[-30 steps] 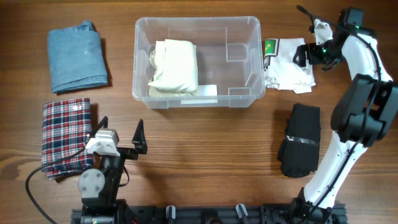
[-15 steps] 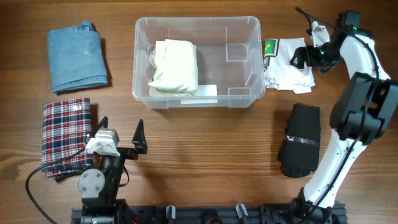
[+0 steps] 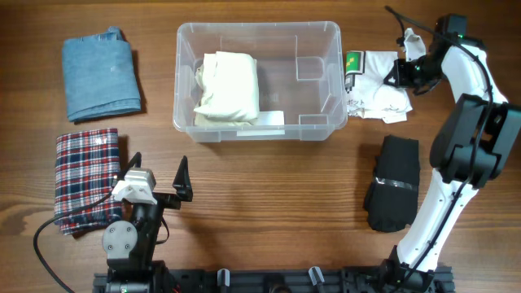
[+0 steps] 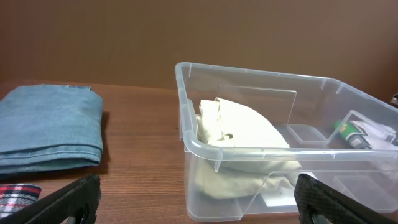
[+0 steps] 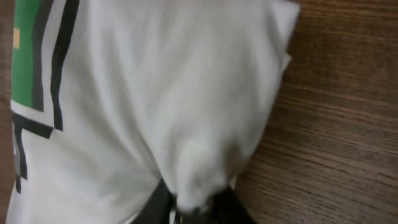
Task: Pack container
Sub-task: 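Grasp the white T-shirt with the right gripper and lift it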
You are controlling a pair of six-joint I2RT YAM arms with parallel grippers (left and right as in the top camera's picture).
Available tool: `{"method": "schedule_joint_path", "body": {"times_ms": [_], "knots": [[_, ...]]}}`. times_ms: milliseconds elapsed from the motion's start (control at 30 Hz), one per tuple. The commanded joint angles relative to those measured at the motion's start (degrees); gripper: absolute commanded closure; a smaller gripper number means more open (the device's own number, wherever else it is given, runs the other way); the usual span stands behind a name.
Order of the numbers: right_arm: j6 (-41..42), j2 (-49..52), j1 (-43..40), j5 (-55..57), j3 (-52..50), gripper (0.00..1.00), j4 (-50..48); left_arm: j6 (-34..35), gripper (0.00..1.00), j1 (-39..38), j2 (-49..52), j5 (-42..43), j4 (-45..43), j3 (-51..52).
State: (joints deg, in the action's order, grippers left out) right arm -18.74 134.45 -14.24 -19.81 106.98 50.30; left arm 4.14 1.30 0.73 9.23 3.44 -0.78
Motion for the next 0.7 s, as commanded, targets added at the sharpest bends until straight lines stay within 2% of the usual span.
{"method": "schedule_joint_path", "body": {"times_ms": [0, 167, 267, 467, 667], "knots": [[5.9, 2.9, -0.1, 1.6, 1.0, 0.96, 0.5, -0.7, 0.00, 0.4, -0.6, -0.3, 0.0, 0.5], [11.5, -0.5, -1.0, 0.9, 7.3, 0.96, 5.1, -0.7, 0.00, 0.4, -0.6, -0.3, 0.0, 0.5], [11.5, -5.0, -1.2, -4.2, 10.7, 0.96, 7.0, -0.7, 0.00, 0.4, -0.6, -0.3, 0.0, 0.5], [20.8, -20.7, -0.9, -7.6, 13.5, 0.96, 8.1, -0.7, 0.00, 0.4, -0.6, -0.3, 0.0, 0.5], [20.9, -34.1, 2.7, -16.5, 13.5, 0.96, 12.0, -0.7, 0.00, 0.4, -0.6, -0.3, 0.0, 0.5]]}}
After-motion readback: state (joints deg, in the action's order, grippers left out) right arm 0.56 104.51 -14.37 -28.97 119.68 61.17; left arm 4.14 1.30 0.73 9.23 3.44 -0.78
